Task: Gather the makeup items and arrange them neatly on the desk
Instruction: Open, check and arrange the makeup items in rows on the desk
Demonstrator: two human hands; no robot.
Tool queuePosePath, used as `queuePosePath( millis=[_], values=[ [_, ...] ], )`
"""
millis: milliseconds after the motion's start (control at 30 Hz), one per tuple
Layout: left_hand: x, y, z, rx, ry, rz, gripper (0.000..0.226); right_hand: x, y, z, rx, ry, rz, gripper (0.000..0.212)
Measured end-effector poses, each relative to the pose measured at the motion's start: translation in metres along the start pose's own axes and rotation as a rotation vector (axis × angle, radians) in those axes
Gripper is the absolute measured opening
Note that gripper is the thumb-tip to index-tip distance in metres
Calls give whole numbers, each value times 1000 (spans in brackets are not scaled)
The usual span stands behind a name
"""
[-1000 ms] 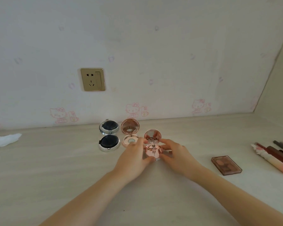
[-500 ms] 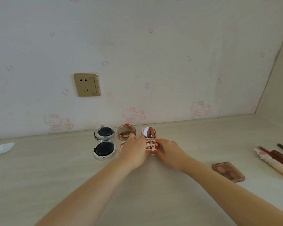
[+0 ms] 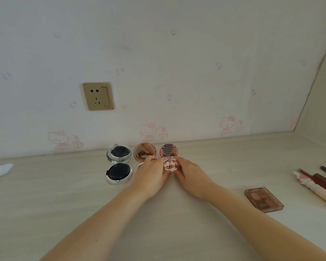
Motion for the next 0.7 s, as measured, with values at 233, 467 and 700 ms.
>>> queuePosePath(
  millis=[233, 467, 700],
  values=[
    [6, -2, 0, -11, 33, 35, 43, 6, -6, -1, 24, 26, -10, 38],
    [21, -6, 4, -28, 103, 65, 39, 33, -33, 2, 238, -17, -59, 53],
    [38, 4, 41, 83, 130, 41, 40, 84, -72, 14, 376, -88, -37, 52]
  ],
)
Point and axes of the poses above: each hand's wrist, its own x-axis away from the middle knuckle, its own y-axis out of the palm, z = x × y, the point moved 3 cm from there along -x, towards the middle knuckle, and after that the axes turned 13 degrees about x, right-handed, at the moved point
